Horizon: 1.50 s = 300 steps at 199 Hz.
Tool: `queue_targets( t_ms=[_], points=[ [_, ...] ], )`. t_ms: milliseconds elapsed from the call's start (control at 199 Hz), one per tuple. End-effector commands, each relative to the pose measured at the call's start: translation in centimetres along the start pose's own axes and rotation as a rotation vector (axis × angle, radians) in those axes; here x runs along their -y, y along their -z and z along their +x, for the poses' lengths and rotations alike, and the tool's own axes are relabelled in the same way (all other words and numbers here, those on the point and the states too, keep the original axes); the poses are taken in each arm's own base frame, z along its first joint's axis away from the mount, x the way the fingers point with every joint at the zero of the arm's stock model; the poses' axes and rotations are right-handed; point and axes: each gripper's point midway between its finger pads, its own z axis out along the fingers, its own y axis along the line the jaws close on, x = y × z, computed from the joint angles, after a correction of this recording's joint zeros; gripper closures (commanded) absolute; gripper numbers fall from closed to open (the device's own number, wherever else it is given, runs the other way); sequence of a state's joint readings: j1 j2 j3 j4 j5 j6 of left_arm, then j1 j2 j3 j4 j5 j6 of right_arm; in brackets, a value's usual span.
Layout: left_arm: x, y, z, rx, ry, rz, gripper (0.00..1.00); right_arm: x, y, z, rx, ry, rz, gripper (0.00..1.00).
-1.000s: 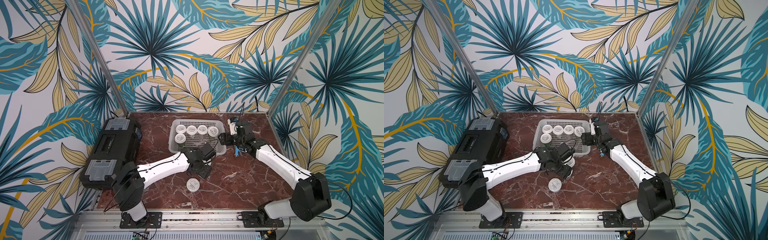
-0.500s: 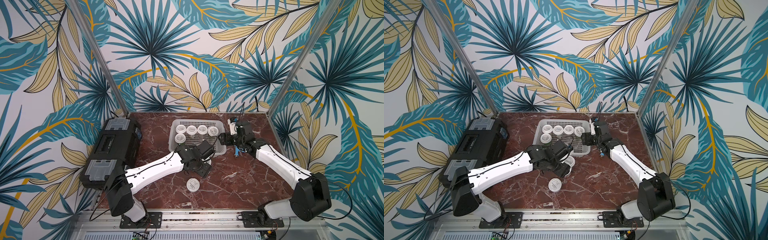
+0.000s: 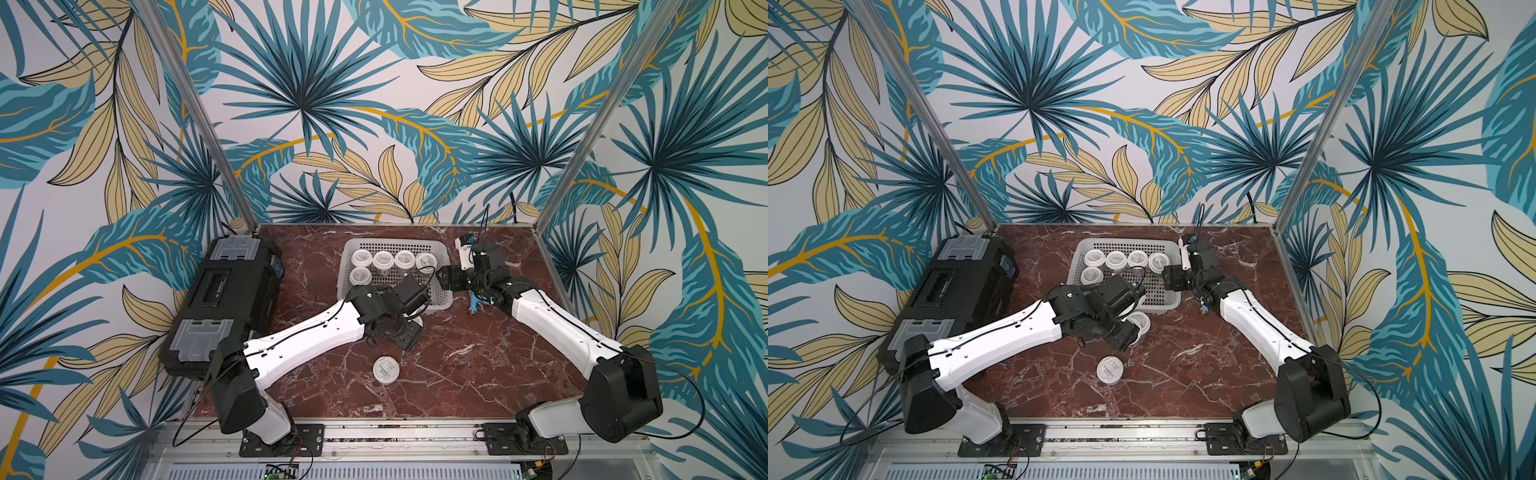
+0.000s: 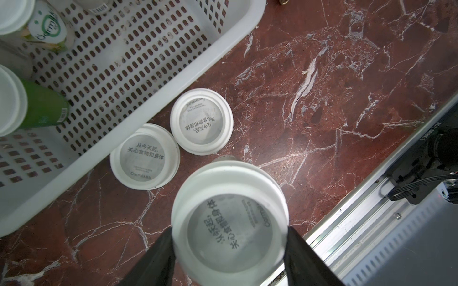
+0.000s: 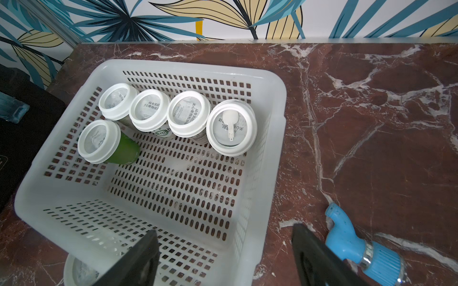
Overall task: Put the yogurt in the basket
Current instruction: Pick up the yogurt from the center of the board, then place the yogurt in the basket.
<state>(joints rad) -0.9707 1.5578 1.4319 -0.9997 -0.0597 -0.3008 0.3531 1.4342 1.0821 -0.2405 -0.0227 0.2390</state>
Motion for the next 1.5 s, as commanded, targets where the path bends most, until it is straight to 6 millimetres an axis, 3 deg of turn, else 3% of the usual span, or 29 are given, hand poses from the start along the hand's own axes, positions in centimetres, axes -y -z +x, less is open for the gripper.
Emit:
queue_targets(
  t_ms=[0,351,541,958,1339,1499],
  points=[
    [-0.6,2.4,-1.9,0.08,-0.003,-0.013,0.32,0.3,0.6,0.0,0.015,-0.001,0.007,0.14],
    [-2.6,4.5,-5.0,0.151,0.0,-0.04,0.31,0.2,0.4,0.1,0.013,-0.005,0.001,0.14],
    [-4.4,5.3,-8.0,0.249,-0.002,-0.088,0.31,0.2,0.1,0.5,0.0,-0.012,-0.004,0.14],
    [-10.7,3.4,-11.0,0.259,0.046,-0.159,0.31,-0.3,-0.3,0.0,0.026,-0.022,-0.028,0.14],
    [-11.8,0.9,-13.0,0.245,0.033,-0.139,0.31,-0.2,-0.6,0.2,0.024,-0.029,-0.029,0.14],
    [-12.4,-0.6,-12.7,0.215,0.047,-0.145,0.31,-0.3,-0.5,0.1,0.037,-0.034,-0.033,0.13]
  ],
)
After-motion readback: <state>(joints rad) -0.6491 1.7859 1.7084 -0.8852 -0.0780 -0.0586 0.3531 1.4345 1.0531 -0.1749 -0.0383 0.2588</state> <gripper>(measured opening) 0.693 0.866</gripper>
